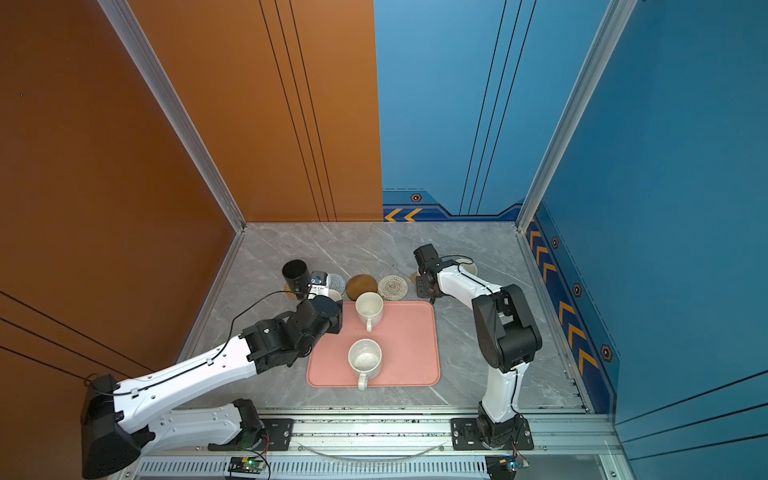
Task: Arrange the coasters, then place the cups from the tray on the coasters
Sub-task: 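Carry the red-lined mug with the right gripper onto the paw-shaped cork coaster, then open and raise the right gripper while the left moves over the blue-handled mug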
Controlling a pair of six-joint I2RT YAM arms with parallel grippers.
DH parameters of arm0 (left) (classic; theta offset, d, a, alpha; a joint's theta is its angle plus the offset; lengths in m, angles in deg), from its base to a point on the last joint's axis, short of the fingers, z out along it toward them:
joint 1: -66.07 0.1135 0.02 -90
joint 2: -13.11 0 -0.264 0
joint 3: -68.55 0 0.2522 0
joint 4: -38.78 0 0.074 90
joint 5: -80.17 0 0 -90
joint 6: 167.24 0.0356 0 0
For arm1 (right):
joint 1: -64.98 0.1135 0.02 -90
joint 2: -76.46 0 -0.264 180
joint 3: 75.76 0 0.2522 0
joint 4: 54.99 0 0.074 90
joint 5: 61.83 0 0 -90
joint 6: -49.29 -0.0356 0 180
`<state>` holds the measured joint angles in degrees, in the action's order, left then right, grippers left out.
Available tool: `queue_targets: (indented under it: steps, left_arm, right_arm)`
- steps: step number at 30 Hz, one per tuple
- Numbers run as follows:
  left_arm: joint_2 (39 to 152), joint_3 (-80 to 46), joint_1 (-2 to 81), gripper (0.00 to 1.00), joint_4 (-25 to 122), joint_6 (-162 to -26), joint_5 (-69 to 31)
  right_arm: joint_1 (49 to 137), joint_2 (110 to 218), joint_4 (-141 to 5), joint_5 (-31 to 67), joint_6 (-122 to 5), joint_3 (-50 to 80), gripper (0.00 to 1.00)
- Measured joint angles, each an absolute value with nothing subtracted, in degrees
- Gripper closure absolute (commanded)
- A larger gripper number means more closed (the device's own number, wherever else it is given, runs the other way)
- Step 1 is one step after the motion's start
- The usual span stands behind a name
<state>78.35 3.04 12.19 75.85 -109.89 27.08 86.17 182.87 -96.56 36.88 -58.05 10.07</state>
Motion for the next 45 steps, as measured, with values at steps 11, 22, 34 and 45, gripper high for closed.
queue_targets:
  steps: [11, 22, 34, 45]
  left_arm:
    - [78.3, 3.0, 12.2, 0.43, 75.8, -109.8, 27.0]
    - [78.3, 3.0, 12.2, 0.42, 75.8, -109.6, 26.9]
    - [77.2, 1.7, 11.9, 0.39, 82.1, -109.7, 25.7]
    - [77.6, 1.5, 11.9, 0.37, 92.4, -115.2, 26.2]
  right_arm:
    - [86.2, 182.9, -95.7, 35.8, -58.1, 10.1, 0.59]
    - [86.5, 182.5, -95.0, 35.8, -58.8, 9.5, 0.46]
    - [88.7, 169.4, -96.2, 38.1, -60.5, 7.1, 0.39]
    - [95.4, 157.4, -96.3, 40.4, -64.2, 8.0, 0.35]
